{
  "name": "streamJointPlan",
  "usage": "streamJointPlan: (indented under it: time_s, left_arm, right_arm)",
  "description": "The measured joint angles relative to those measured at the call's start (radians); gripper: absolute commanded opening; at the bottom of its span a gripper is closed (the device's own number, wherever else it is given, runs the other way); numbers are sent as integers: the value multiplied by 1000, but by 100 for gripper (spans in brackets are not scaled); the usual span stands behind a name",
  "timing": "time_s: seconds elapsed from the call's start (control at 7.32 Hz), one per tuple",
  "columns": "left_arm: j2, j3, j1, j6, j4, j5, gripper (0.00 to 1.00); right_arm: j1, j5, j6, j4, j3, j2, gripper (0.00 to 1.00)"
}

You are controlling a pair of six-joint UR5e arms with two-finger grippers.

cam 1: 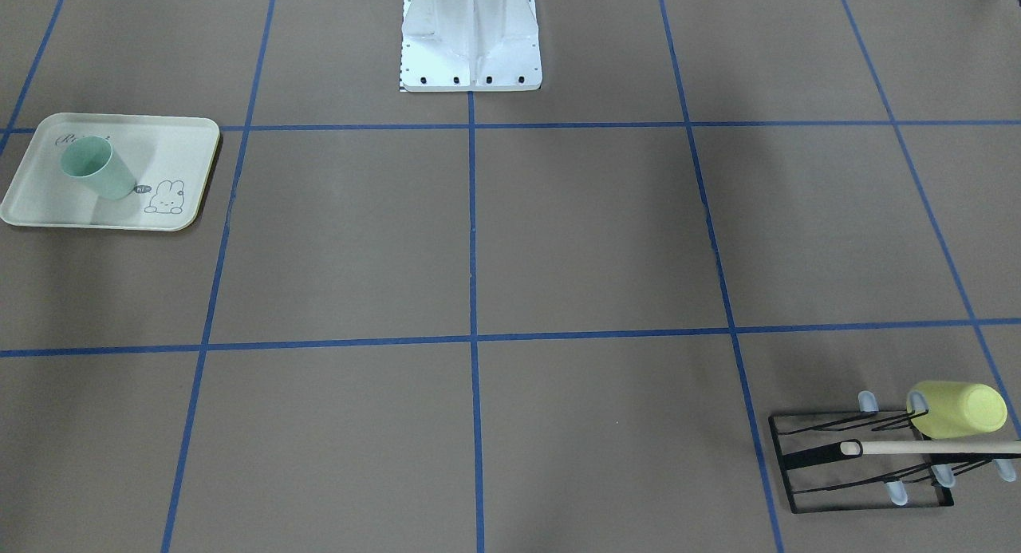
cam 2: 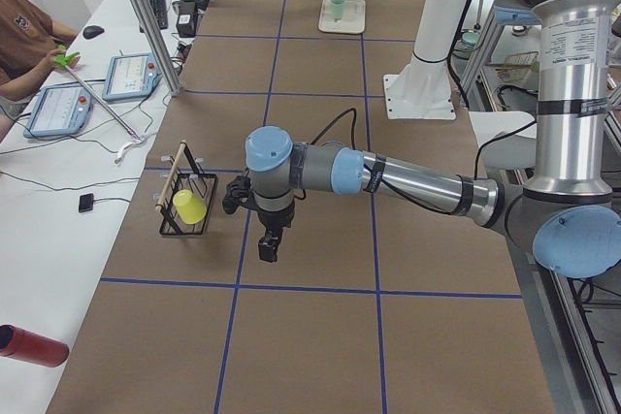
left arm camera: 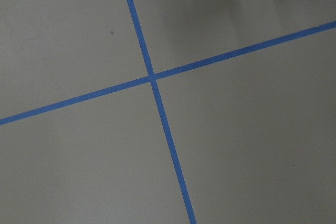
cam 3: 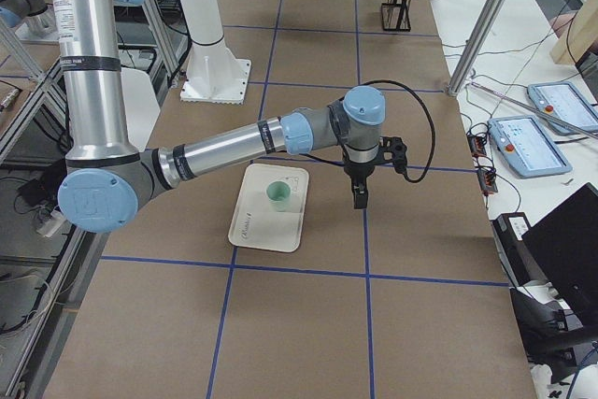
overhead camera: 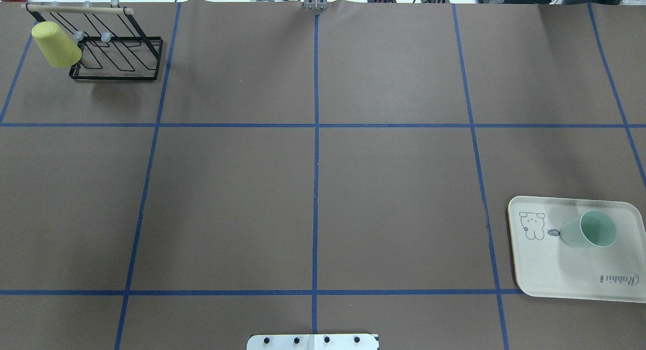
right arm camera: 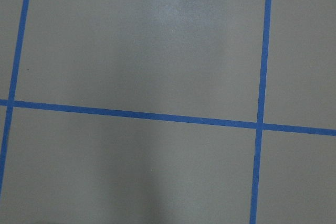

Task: Left arm grabs green cup and hands to right arm on tray

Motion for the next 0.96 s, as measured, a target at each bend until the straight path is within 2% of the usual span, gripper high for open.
streamJointPlan:
  time_s: [0.96]
  left_arm:
    - [3,-32,-2,-2,57,-2,100]
  right_arm:
    - [2,0,0,5,28,-9,99]
